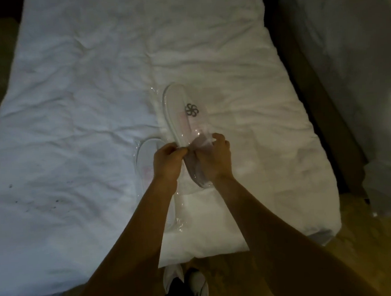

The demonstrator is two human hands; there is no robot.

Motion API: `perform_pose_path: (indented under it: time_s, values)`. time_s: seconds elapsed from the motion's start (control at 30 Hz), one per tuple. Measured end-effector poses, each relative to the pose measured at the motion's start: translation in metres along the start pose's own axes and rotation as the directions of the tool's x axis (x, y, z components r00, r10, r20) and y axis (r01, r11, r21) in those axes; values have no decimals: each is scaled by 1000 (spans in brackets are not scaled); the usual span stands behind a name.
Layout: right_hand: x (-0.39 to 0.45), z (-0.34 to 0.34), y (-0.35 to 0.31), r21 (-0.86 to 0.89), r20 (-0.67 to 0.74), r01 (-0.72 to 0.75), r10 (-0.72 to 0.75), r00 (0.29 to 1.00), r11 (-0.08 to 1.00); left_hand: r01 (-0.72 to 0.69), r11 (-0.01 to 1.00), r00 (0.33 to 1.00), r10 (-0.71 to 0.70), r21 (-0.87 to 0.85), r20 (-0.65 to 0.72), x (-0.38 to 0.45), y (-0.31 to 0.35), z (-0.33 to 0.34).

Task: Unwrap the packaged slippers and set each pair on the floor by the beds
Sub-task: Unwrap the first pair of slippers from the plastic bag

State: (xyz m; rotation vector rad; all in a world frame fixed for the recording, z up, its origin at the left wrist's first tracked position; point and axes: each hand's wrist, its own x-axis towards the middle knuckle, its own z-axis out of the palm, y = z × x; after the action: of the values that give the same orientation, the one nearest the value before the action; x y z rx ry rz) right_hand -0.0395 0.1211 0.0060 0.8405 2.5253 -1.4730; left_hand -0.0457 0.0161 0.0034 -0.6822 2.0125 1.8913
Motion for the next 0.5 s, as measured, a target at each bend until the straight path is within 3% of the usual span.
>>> perform_pose_path:
  time_s: [0.27,0.5]
  values:
    - [-29,-41,-98,64,-178,312,-297,938,948,-218,953,974,227,-209,19,-42,107,-20]
    - [-63,-67,-170,92,-317,464,-415,853,881,-412,864,905,425,-290,-21,-87,180,-46]
